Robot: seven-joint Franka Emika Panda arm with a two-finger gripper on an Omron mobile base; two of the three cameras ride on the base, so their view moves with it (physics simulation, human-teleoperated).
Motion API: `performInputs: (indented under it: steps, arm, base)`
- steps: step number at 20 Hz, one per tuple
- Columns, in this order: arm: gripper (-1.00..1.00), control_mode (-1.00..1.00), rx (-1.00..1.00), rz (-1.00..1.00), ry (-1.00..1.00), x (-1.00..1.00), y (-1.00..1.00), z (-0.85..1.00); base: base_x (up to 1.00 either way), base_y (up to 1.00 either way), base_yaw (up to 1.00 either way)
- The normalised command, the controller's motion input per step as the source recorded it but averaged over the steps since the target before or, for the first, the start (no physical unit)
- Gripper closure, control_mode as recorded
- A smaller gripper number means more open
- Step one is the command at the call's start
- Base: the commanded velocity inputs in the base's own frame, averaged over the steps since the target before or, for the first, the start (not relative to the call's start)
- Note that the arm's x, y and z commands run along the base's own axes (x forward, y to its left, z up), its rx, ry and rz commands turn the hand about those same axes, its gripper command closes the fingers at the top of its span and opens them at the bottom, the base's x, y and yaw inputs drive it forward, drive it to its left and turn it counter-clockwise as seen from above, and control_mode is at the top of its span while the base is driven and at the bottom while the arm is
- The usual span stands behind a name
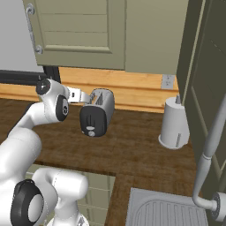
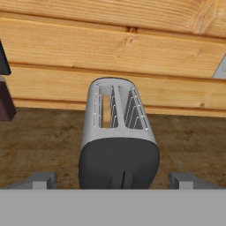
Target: Start the toaster. Once the lever pops up, take the bread to the plate on the dining counter.
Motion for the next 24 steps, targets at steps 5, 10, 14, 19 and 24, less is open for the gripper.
performInputs:
  steps: [5, 10, 14, 19, 24]
  arm:
    - [-1.00, -1.00, 0.00, 0.00, 0.00, 0.00, 0.00, 0.00]
    - [-1.00, -1.00, 0.00, 0.00, 0.00, 0.00, 0.00, 0.00]
    - [-1.00, -1.00, 0.00, 0.00, 0.00, 0.00, 0.00, 0.00]
    - [-1.00, -1.00, 0.00, 0.00, 0.00, 0.00, 0.00, 0.00]
    - [-1.00, -1.00, 0.00, 0.00, 0.00, 0.00, 0.00, 0.00]
  base:
    - [0.00, 0.00, 0.00]
    - [0.00, 0.00, 0.00]
    - [0.00, 0.00, 0.00]
    - [0.00, 0.00, 0.00]
    - [0.00, 0.00, 0.00]
